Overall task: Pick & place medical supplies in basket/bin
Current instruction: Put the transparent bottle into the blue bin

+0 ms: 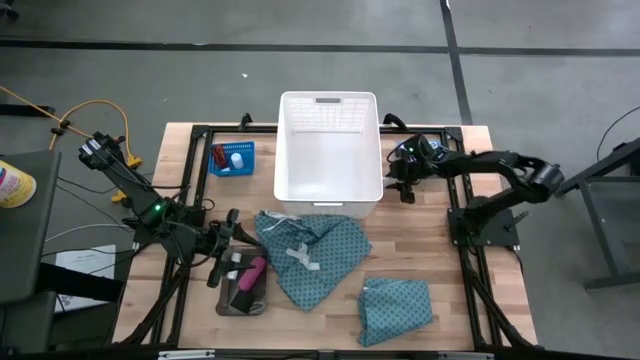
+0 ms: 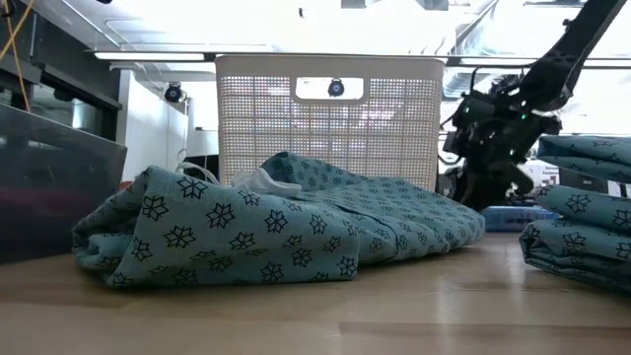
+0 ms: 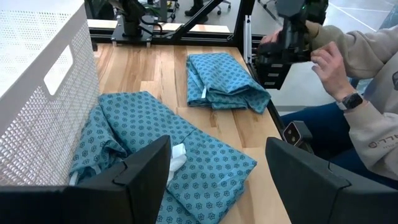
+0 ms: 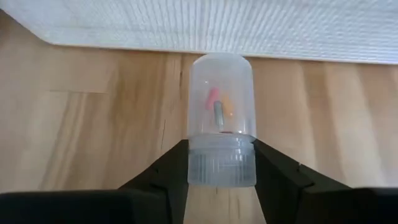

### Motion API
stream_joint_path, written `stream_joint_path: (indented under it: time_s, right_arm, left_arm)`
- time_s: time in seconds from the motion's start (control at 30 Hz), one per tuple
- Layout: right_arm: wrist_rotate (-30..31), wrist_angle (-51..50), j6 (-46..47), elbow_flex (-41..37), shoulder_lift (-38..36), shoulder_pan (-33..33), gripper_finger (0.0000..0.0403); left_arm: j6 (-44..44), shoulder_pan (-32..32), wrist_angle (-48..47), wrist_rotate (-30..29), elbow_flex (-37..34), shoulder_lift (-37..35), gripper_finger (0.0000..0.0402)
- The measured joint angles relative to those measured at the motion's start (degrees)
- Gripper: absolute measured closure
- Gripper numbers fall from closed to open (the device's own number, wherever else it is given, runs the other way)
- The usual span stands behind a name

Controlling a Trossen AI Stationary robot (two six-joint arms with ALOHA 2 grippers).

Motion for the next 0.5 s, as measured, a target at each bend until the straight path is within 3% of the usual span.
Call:
stream_joint_path:
  time_s: [0.1,0.23,0.5]
  right_arm:
    - [0.33,-3.86,2.06,0.0,-5.53,0.61,0.0266]
    - [5.65,-11.88,7.07,-0.02,-14.42,3.86,0.0278]
    - [16.56,-24.66,21.69,0.0,-29.64,18.04,0.0264]
  left_arm:
    - [-0.02,0.01,0.0,0.0,0.0,0.0,0.0147]
    - [0.0,0.0,0.02,-0.02,0.0,0.0,0.0147]
    - [0.0,0.01,0.0,-0.02,0.0,0.0,0.0147]
